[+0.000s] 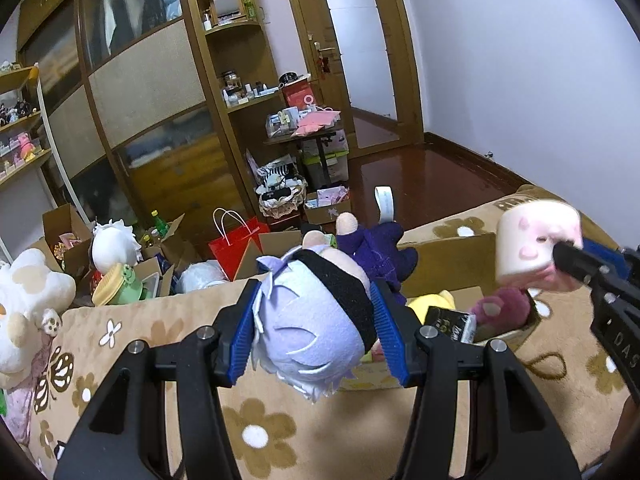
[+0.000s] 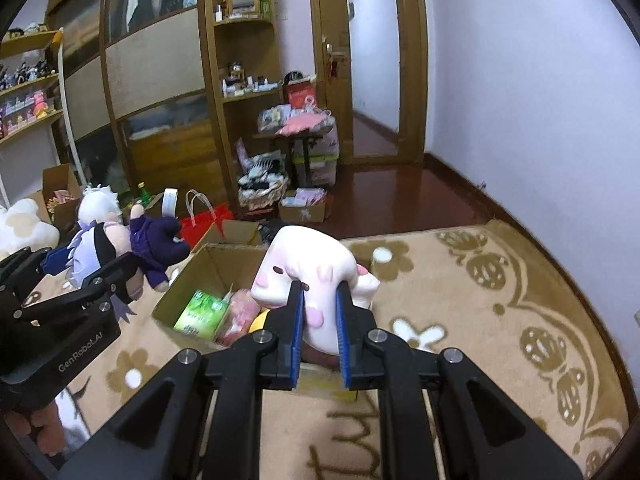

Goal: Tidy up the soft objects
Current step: 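Lift both plushes and carry them over the cardboard box, then open both tools to drop the plushes into the box and withdraw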

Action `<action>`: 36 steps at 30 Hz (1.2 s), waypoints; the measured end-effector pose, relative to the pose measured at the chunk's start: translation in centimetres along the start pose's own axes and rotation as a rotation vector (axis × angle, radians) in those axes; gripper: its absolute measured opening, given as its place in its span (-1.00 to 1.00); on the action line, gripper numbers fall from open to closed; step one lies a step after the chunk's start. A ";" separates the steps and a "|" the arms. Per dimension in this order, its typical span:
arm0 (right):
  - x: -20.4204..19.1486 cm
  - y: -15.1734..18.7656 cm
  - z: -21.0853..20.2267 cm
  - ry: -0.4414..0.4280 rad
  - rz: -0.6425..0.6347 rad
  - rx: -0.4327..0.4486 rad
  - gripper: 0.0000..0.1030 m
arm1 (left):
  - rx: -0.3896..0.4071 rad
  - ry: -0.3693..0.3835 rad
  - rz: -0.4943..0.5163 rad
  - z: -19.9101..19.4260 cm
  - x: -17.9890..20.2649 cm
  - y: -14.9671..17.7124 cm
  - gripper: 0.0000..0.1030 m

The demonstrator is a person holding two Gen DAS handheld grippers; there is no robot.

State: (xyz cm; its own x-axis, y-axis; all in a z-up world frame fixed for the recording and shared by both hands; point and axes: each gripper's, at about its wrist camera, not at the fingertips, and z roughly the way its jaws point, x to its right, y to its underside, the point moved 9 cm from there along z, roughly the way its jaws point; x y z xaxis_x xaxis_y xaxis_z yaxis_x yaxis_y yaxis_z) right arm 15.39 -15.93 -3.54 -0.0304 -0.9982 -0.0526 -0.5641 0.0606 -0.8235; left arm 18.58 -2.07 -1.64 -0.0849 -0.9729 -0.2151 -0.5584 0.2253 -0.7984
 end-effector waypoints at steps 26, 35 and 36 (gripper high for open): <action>-0.5 1.0 6.2 -0.065 0.013 -0.057 -0.61 | -0.064 0.090 -0.016 6.8 0.7 2.2 0.06; -0.9 2.0 7.2 -0.101 0.016 -0.083 -0.46 | -0.111 0.115 -0.002 8.0 1.2 3.6 0.11; -0.8 1.9 7.2 -0.102 0.025 -0.082 -0.35 | -0.111 0.111 0.003 8.0 1.2 3.7 0.12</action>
State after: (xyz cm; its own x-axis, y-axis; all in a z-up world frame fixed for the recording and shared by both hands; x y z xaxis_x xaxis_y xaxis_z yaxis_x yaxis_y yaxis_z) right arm 20.24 -15.03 -9.13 0.0366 -0.9904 -0.1329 -0.6303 0.0803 -0.7722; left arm 23.00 -2.00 -9.36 -0.1737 -0.9734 -0.1493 -0.6450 0.2270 -0.7297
